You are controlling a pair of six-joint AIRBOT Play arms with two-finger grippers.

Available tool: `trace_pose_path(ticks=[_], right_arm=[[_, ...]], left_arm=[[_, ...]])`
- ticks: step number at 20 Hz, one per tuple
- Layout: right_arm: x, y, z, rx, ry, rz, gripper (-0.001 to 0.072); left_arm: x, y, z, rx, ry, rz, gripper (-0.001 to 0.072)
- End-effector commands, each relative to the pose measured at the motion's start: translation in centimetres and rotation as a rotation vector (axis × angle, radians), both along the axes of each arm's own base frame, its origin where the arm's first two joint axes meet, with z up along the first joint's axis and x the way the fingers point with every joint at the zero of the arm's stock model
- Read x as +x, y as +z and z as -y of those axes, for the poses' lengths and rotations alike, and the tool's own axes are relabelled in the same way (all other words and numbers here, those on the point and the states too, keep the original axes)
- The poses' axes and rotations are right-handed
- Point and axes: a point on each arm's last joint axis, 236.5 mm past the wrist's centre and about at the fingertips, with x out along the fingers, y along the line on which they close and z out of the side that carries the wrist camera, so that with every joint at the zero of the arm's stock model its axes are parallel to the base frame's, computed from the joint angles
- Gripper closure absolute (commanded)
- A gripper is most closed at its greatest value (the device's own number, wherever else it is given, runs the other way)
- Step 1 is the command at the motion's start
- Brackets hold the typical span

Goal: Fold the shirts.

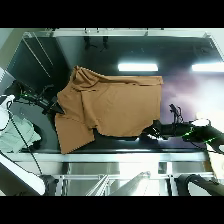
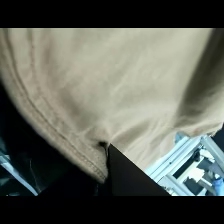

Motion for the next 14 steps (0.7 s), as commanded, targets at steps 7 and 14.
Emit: trace_pose_path(ticks=[7, 14], right_arm=[[1.8, 4.1, 0.1, 0.0, 0.037, 0.172, 0.0695], [6.3, 33.6, 8.4, -0.239, -0.135, 1.051, 0.0695]], left_arm=[[1.4, 11.8, 1.2, -0.287, 0.091, 0.167, 0.068], [-1.1, 39.0, 7.1, -0.6, -0.016, 0.977, 0.068]])
